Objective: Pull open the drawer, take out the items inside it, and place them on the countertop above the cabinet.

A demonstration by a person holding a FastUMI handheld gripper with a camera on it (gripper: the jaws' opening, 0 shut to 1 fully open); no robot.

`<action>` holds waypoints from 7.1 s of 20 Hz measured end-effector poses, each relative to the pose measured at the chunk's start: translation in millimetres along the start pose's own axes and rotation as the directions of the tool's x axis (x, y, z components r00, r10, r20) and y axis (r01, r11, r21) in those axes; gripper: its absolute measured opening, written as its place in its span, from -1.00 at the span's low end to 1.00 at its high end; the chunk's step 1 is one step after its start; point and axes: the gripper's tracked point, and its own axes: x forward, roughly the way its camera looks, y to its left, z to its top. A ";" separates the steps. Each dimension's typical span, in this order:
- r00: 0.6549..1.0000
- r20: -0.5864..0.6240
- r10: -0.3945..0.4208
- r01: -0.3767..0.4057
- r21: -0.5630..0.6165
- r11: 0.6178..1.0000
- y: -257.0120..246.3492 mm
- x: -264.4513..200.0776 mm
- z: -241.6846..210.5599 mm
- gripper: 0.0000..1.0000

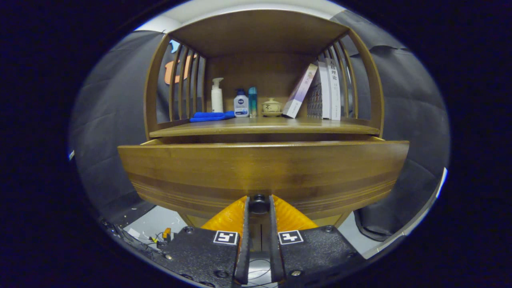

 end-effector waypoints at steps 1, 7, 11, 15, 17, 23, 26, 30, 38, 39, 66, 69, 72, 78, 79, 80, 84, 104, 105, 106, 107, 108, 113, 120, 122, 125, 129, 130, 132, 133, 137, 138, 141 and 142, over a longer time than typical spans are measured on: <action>1.000 -0.002 -0.002 0.002 -0.003 1.000 -0.5 -6.5 -1.8 -0.52; 1.000 -0.018 0.009 -0.009 -0.003 1.000 0.4 -42.5 -14.7 -0.52; 0.999 -0.044 0.016 -0.016 0.000 1.000 0.6 -65.2 -31.1 -0.53; 0.999 -0.042 0.029 -0.029 -0.015 0.999 -0.2 -78.5 -36.1 -0.53; 0.998 -0.039 0.042 -0.043 -0.009 0.999 -0.8 -79.6 -39.1 -0.53; 0.999 -0.021 0.031 -0.033 -0.081 0.996 -0.8 -89.1 -42.5 -0.47; 1.000 0.015 0.009 -0.008 -0.090 0.996 -9.2 -98.5 -30.7 -0.12; 0.997 0.065 0.030 -0.025 -0.066 0.998 -13.0 -116.7 -3.1 0.48; 0.986 0.152 0.062 -0.058 -0.028 0.998 -18.6 -139.1 88.8 1.00; 0.985 0.161 0.053 -0.049 -0.025 0.998 -21.4 -138.5 105.6 1.00; 0.771 -0.634 0.049 -0.037 0.032 0.999 6.3 51.2 84.9 0.74; 0.707 -0.705 0.054 -0.040 0.037 0.999 10.8 55.5 64.7 0.65; 0.656 -0.753 0.059 -0.029 0.053 0.998 13.1 59.5 50.7 0.58; 0.611 -0.789 0.059 0.005 0.078 0.997 15.5 67.7 32.5 0.33; 0.607 -0.793 0.055 0.014 0.080 0.997 13.9 68.9 31.6 0.30; 0.615 -0.787 0.048 0.015 0.073 0.997 13.3 69.5 31.0 0.25; 0.621 -0.783 0.019 0.027 0.045 0.999 4.1 71.9 31.2 -0.12; 0.770 -0.619 0.152 -0.077 0.147 0.986 3.8 1.4 136.1 -0.55; 0.782 -0.603 0.154 -0.078 0.150 0.986 3.1 2.8 149.2 -0.55; 0.791 -0.590 0.160 -0.078 0.162 0.984 2.6 5.5 160.1 -0.55; 0.797 -0.581 0.162 -0.072 0.175 0.982 2.1 10.3 170.1 -0.55; 0.800 -0.577 0.165 -0.068 0.186 0.980 2.4 17.6 178.2 -0.55; 0.810 -0.577 0.109 -0.028 0.149 0.988 -7.3 71.0 198.7 -0.55; 0.838 -0.542 0.068 0.014 0.145 0.989 -11.5 139.3 211.6 -0.55; 0.847 -0.527 0.068 0.011 0.145 0.989 -10.9 147.2 212.8 -0.55; 0.855 -0.513 0.069 0.020 0.165 0.986 -12.5 166.2 206.2 -0.55; 0.873 -0.479 0.094 -0.001 0.190 0.982 -7.0 173.2 203.5 -0.52; 0.877 -0.469 0.101 -0.008 0.196 0.981 -5.5 172.4 204.4 -0.50; 0.893 -0.429 0.137 -0.045 0.217 0.975 3.3 167.6 209.4 -0.14; 0.906 -0.405 0.126 -0.046 0.202 0.978 1.3 166.2 212.0 0.04; 0.957 -0.265 0.116 -0.077 0.154 0.985 3.9 146.0 235.8 0.58; 0.964 -0.235 0.127 -0.090 0.162 0.983 7.3 137.7 240.2 0.58; 0.979 -0.140 0.147 -0.123 0.166 0.978 14.0 103.2 255.9 0.69; 0.984 -0.110 0.143 -0.127 0.143 0.982 13.1 90.2 259.7 0.85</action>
